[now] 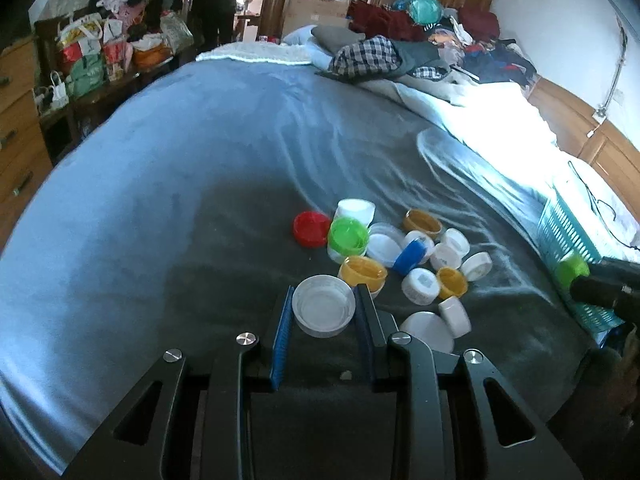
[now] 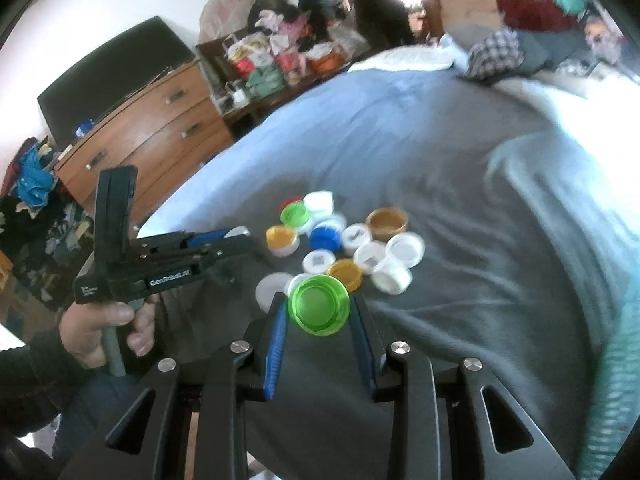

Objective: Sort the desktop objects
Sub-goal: 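Carry both caps over the teal basket and open both tools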

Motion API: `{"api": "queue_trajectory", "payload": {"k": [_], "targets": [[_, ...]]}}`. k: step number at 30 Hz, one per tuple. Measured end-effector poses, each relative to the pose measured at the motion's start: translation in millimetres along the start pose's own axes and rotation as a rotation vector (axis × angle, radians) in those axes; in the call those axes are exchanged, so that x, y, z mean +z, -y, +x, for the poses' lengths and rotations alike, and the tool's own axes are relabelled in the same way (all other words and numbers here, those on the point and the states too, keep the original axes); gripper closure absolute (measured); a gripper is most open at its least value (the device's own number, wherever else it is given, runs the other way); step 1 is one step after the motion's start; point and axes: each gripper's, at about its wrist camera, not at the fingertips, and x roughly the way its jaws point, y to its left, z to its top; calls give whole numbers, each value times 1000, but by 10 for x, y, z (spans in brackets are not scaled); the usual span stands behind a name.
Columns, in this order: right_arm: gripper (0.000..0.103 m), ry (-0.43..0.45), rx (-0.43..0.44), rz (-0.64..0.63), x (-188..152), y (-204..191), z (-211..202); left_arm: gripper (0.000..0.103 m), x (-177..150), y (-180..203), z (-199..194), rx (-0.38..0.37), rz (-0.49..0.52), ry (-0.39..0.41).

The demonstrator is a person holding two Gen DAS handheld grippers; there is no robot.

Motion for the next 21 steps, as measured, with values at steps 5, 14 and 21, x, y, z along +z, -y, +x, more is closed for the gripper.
{"api": "queue_trajectory", "payload": {"k": [5,14,21], "targets": [[69,52,-150,-7,113,95,-418,78,192,285,-272,-1,48,35],[69,143,-387,32,163,468,-1279,78,694,1257,-557,-101,180,93],[69,169,-492,105,107,870,-1819,78,907,2287,-468,-211,330,84]]}}
